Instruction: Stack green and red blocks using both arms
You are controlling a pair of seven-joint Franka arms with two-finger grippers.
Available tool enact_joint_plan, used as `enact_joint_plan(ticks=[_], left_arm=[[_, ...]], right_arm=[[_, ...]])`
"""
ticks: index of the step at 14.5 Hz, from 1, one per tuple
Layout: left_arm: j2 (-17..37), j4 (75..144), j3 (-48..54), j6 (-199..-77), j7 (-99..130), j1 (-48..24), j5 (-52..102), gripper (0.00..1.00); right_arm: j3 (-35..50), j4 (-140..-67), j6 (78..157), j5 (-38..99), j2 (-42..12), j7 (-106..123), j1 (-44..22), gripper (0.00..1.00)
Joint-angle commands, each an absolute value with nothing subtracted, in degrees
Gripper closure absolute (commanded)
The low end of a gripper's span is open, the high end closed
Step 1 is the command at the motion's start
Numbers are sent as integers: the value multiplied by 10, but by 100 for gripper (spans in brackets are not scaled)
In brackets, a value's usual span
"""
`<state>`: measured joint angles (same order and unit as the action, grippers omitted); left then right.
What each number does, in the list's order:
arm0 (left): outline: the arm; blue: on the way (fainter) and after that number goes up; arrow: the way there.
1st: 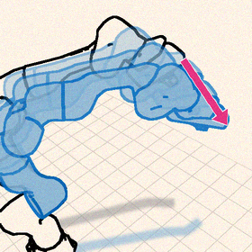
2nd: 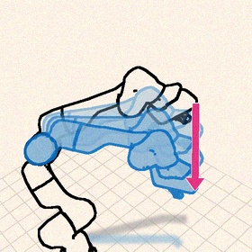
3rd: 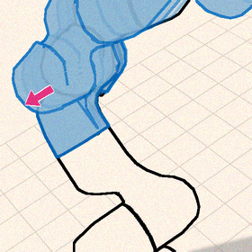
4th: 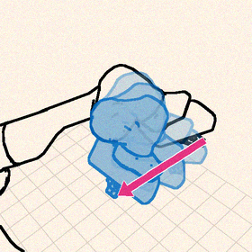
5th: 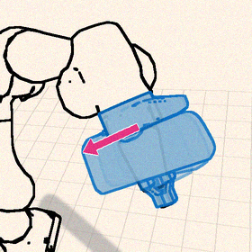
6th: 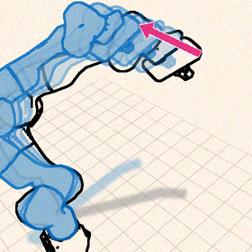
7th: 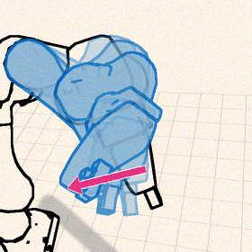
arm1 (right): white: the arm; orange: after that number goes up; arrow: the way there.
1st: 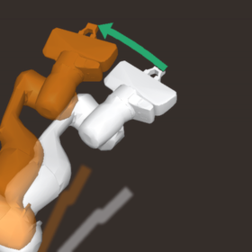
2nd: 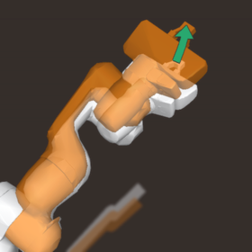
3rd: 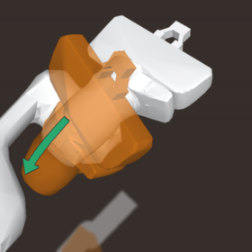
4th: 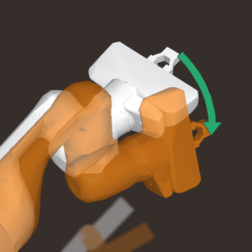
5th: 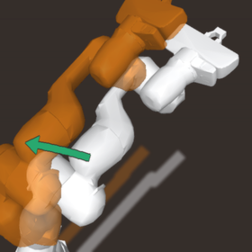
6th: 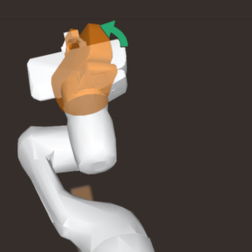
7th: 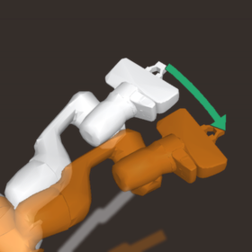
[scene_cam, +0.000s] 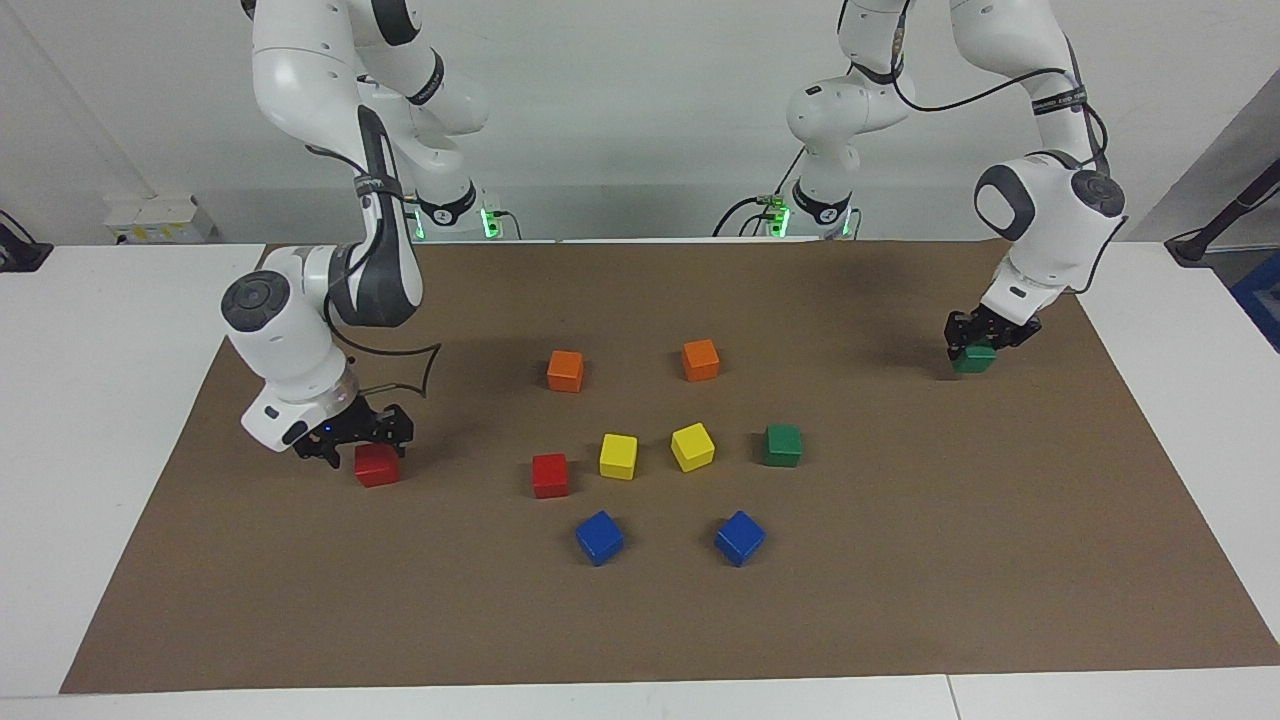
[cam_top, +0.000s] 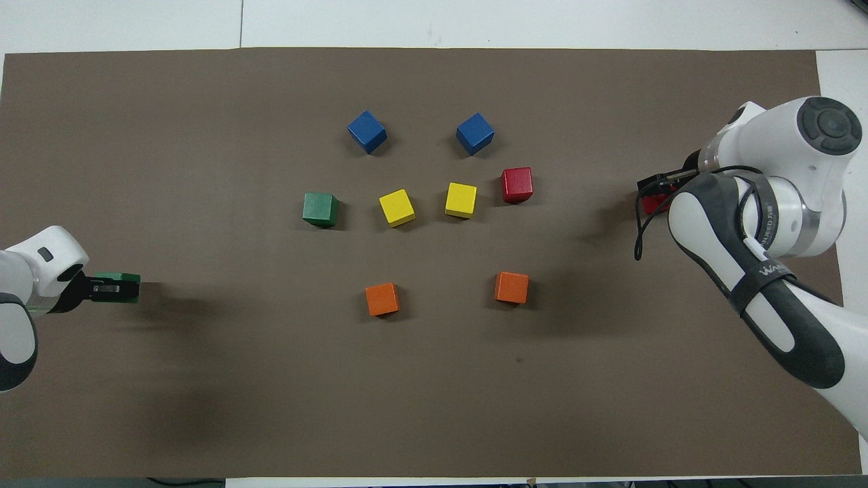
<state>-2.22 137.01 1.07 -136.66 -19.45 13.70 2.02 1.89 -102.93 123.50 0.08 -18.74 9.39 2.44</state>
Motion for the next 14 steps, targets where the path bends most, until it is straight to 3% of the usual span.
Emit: enact_joint_plan(ticks=[1, 5, 8, 13, 14], left_arm=[[-12, 1385, 15, -1408, -209, 149, 29, 100], [1, 1388, 15, -1433, -210, 156, 29, 100], [8, 1389, 15, -1446, -210, 156, 29, 100], [15, 1392, 15, -1458, -229, 157, 29, 100], [15, 1392, 15, -1458, -236, 157, 29, 50]], right_arm=[[23, -940, 1146, -4, -193, 47, -9, 0], [22, -864, 1107, -5, -224, -81, -73, 0], [22, -863, 1115, -14, -239, -150, -131, 0], [23, -842, 1151, -25, -283, -193, -172, 1], [23, -842, 1161, -25, -289, -199, -175, 1]])
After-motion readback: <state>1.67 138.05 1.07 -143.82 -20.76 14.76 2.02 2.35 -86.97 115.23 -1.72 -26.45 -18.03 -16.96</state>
